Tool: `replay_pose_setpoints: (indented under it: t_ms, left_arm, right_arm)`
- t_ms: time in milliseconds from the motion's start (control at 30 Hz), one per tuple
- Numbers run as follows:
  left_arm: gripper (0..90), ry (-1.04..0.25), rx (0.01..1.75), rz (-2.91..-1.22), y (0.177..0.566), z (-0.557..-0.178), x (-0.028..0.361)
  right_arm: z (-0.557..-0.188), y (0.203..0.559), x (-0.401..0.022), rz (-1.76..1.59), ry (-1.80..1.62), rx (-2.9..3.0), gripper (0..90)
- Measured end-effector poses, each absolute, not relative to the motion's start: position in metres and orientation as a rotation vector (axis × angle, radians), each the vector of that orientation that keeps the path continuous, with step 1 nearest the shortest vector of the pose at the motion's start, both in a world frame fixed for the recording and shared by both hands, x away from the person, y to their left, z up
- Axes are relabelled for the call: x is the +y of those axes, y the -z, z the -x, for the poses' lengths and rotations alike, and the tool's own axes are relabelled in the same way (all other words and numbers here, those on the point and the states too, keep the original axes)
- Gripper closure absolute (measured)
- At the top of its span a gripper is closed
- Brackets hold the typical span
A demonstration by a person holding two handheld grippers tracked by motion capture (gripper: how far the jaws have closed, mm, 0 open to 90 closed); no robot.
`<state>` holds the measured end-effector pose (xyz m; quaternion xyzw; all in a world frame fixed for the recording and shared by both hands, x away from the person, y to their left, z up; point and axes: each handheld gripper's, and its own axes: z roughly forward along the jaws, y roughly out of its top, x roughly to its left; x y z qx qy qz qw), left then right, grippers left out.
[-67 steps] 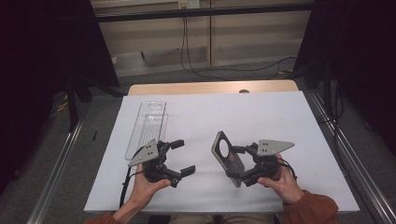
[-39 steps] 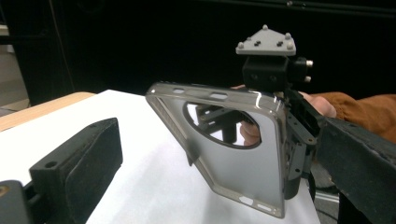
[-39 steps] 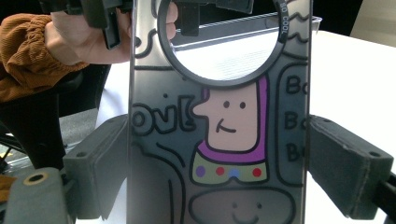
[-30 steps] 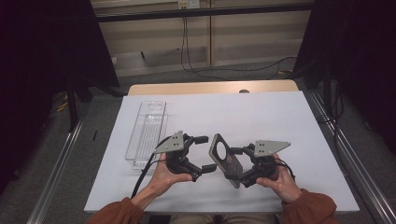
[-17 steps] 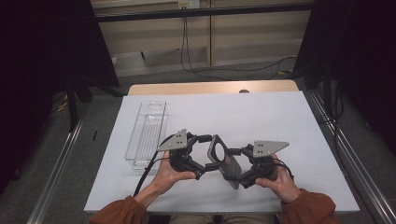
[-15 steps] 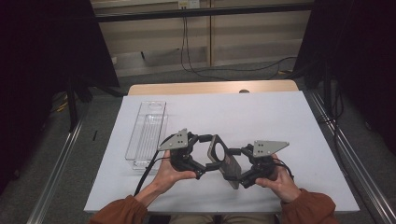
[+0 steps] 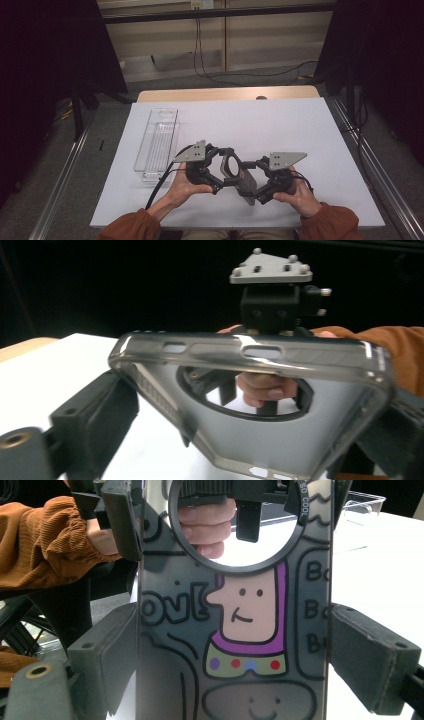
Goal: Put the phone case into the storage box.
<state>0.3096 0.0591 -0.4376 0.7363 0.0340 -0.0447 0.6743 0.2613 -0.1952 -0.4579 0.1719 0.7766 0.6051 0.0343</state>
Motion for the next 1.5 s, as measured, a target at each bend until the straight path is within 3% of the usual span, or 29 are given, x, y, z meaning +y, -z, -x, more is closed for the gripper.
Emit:
replay_pose_setpoints:
  t_ms: [1300, 1500]
  left_arm:
    - [14.1, 0.136, 0.077, -1.648, 0.4344, -0.3095, 0.0605]
    - [14.5, 0.141, 0.073, -1.647, 0.4339, -0.3094, 0.0610]
  right_arm:
    - [-0.2598, 0.4568, -0.1922, -0.502, -1.827, 2.379, 11.2]
    - [-0.2598, 0.4552, -0.1936, -0.536, -1.827, 2.361, 6.4]
